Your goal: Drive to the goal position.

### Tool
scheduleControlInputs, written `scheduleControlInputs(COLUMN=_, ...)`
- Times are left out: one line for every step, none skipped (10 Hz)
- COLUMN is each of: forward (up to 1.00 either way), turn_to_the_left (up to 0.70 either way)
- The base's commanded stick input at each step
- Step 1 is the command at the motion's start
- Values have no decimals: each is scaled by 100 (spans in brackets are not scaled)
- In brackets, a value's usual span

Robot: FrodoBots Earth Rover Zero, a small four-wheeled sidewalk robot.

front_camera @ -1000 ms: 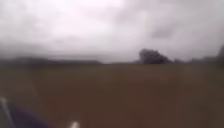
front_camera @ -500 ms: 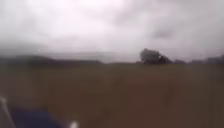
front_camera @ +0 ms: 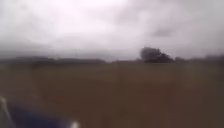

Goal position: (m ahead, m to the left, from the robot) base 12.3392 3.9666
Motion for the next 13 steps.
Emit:
scheduleControlInputs(forward=70, turn_to_the_left=0)
scheduleControlInputs(forward=70, turn_to_the_left=0)
scheduleControlInputs(forward=70, turn_to_the_left=0)
scheduleControlInputs(forward=70, turn_to_the_left=0)
scheduleControlInputs(forward=70, turn_to_the_left=0)
scheduleControlInputs(forward=70, turn_to_the_left=0)
scheduleControlInputs(forward=70, turn_to_the_left=0)
scheduleControlInputs(forward=70, turn_to_the_left=0)
scheduleControlInputs(forward=70, turn_to_the_left=0)
scheduleControlInputs(forward=70, turn_to_the_left=0)
scheduleControlInputs(forward=70, turn_to_the_left=0)
scheduleControlInputs(forward=70, turn_to_the_left=0)
scheduleControlInputs(forward=70, turn_to_the_left=0)
